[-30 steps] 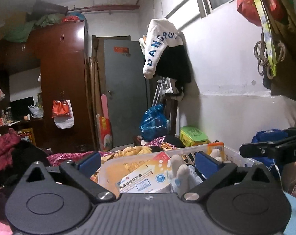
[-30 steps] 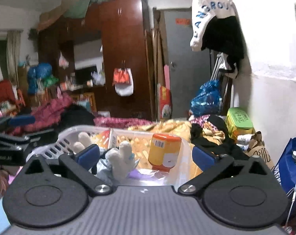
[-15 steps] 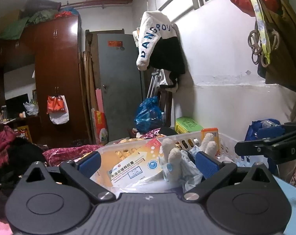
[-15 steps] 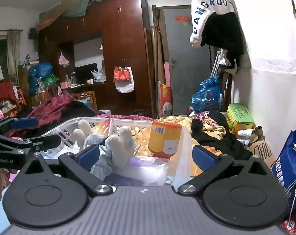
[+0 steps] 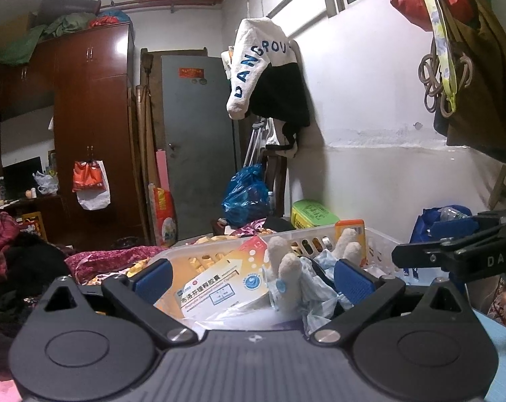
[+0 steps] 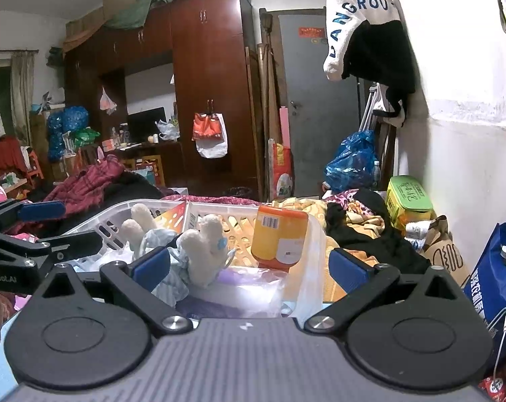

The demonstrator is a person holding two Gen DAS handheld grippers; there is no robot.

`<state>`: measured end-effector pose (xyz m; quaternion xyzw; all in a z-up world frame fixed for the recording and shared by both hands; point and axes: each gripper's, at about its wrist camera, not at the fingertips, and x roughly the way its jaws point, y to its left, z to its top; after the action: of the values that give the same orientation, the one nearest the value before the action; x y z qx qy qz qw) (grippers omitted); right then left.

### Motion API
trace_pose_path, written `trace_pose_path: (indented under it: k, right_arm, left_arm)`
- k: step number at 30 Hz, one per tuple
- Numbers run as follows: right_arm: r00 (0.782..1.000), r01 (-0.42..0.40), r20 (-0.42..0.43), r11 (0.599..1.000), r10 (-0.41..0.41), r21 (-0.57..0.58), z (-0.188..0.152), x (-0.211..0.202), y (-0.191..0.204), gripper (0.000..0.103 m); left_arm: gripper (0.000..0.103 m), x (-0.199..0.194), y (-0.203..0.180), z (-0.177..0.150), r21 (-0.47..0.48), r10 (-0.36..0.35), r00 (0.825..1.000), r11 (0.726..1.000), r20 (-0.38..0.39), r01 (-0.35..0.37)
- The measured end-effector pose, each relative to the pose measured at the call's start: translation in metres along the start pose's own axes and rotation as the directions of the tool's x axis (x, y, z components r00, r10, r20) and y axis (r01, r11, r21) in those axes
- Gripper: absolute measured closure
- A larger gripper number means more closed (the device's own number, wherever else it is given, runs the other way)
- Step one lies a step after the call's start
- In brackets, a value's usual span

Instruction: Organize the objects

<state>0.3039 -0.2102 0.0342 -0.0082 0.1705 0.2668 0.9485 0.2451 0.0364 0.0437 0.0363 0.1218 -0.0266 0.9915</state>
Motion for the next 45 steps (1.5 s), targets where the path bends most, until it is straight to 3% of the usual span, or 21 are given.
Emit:
trace_pose_path:
  k: [45]
  right_arm:
    - [1.0,0.007,-0.001,1.0,-0.007,0.021,-0.001,0.0,-0.012,0.0]
  left_arm:
    - [0.0,0.005,0.001,0.0,-0.018,-0.025,1.0,1.0,-0.002,0.025]
